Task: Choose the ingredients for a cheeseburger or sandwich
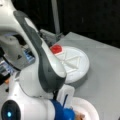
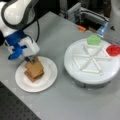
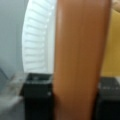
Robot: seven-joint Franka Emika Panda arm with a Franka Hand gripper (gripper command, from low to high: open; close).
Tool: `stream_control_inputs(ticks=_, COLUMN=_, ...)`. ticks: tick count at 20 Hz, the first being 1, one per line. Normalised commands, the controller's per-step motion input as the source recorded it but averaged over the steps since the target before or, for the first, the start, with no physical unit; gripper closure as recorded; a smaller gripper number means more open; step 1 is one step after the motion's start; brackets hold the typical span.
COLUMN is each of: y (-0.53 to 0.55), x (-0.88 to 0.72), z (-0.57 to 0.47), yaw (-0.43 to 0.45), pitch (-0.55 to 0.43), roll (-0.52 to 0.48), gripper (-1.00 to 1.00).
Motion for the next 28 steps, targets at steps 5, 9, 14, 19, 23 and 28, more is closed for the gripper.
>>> stream_control_inputs(ticks=5, y=-0.2, x=0.19, z=0.0, yaw=0.126, pitch=0.0, roll=0.202, gripper=1.0)
stream_control_inputs(ticks=9, y=-0.21, x=0.18, z=0.0, yaw=0.131, pitch=0.002, roll=0.209, gripper=1.0)
stream_control_inputs(ticks=14, y=-0.22, x=0.18, z=0.01, yaw=0.137, pitch=0.005, roll=0.222, gripper=1.0)
stream_control_inputs(ticks=19, y=-0.26, x=0.19, z=0.01, yaw=0.152, pitch=0.01, roll=0.238, gripper=1.0)
stream_control_inputs(ticks=23, y=-0.27, x=0.21, z=0.0, yaw=0.158, pitch=0.002, roll=0.248, gripper=1.0)
stream_control_inputs(ticks=28, y=-0.26, x=0.23, z=-0.03, yaw=0.162, pitch=-0.009, roll=0.256, gripper=1.0)
